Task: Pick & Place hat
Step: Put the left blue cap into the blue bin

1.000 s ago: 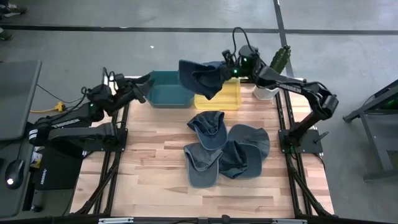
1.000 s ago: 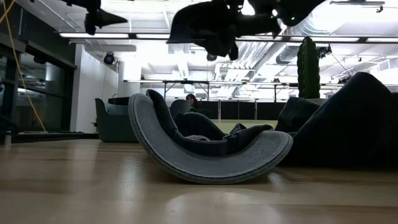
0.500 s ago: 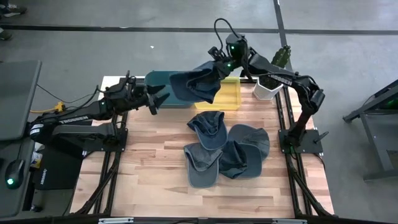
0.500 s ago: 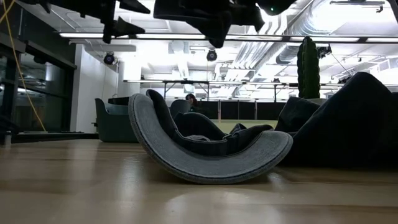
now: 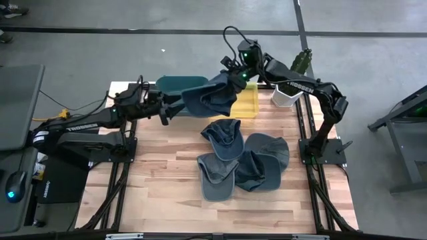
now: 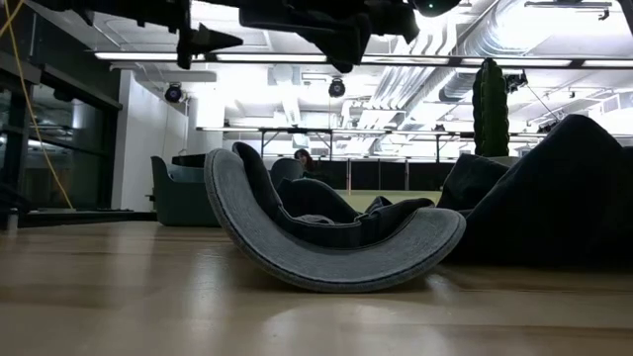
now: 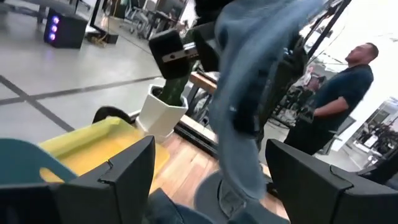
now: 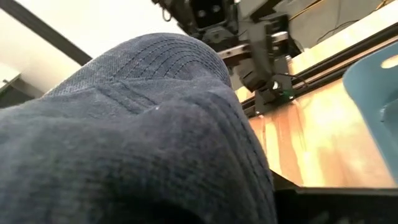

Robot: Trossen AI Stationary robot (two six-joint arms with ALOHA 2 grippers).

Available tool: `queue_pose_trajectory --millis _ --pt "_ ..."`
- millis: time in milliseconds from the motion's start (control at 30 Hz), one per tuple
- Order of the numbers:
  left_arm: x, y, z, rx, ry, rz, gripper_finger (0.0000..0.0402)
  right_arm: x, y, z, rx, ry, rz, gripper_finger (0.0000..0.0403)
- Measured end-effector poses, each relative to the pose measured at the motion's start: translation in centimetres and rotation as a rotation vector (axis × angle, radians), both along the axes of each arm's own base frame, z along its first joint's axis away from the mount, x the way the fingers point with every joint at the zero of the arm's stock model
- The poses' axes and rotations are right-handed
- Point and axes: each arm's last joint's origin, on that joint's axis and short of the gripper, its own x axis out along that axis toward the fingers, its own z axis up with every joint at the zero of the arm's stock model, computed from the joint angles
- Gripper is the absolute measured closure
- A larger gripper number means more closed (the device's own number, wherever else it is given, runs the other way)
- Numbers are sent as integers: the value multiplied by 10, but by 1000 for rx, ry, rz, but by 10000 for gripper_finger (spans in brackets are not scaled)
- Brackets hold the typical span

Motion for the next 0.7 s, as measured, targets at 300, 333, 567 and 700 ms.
queue_pose_trajectory --millis 300,333,567,700 --pt "18 3 -1 -25 -69 -84 119 3 6 0 -16 -7 15 403" --pt "20 4 -1 -32 -73 -93 119 3 6 0 -17 -7 13 403" --pt "28 6 -2 -49 -114 -119 119 3 6 0 -26 -8 3 403" --pt "31 7 -2 -57 -133 -121 132 3 6 0 -27 -9 4 403"
